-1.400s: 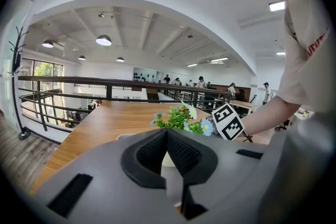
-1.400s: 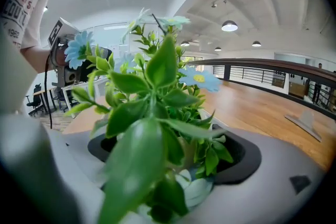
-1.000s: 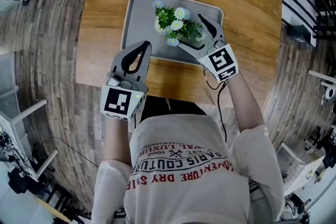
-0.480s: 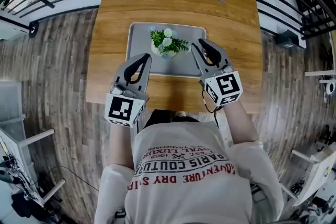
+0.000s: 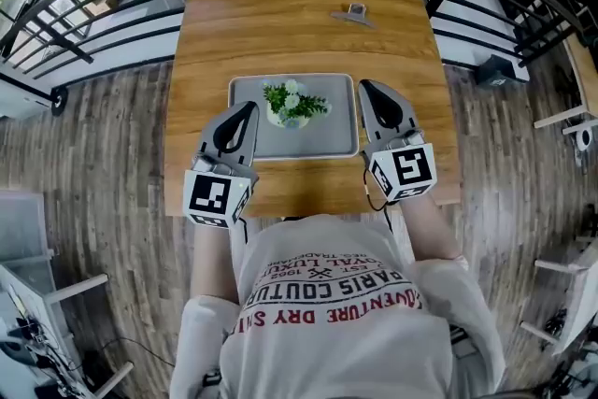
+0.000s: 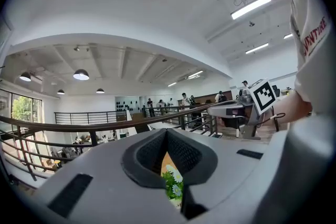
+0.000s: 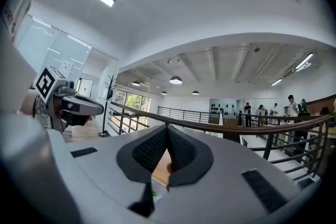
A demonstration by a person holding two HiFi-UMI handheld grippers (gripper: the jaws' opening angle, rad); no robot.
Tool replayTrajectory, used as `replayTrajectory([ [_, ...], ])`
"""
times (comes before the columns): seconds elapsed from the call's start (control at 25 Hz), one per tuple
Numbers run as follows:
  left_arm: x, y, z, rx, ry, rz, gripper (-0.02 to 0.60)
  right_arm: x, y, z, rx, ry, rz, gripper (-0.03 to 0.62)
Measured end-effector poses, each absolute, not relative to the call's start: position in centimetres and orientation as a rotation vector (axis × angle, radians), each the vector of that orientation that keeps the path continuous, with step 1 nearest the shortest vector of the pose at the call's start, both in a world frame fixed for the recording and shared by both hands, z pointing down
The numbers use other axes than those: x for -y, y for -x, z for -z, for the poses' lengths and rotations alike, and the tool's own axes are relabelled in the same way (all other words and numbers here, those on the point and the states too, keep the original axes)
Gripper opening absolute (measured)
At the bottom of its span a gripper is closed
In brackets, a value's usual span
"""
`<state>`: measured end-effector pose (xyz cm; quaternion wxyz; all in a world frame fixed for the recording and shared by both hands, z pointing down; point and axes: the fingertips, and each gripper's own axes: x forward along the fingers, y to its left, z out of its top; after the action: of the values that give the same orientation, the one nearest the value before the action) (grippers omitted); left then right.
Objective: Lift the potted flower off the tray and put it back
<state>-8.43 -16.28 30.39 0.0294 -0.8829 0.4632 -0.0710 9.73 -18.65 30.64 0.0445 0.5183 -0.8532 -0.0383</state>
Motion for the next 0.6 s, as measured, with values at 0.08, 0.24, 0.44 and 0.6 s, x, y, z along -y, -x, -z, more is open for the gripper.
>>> replayTrajectory([
  [0.08, 16.7, 8.9, -29.9, -1.423, 2.721, 0.214, 0.012, 18.6, -9.9, -30.4, 2.581, -1.618, 0.133, 0.026],
  [0.24, 17.2, 9.2, -29.5, -1.427, 2.725, 0.209, 0.012, 18.5, -9.7, -30.3, 2.559, -1.621, 0.153, 0.026],
  [0.44, 17.2, 9.0, -29.8, -1.404, 2.742, 0.216, 0.012, 18.1, -8.9, -30.3, 2.594, -1.587, 0.153, 0.026],
  [0.6, 16.9, 9.1, -29.9, -1.408, 2.746, 0.223, 0.012, 17.4, -8.1, -30.9, 2.613, -1.572, 0.122, 0.026],
])
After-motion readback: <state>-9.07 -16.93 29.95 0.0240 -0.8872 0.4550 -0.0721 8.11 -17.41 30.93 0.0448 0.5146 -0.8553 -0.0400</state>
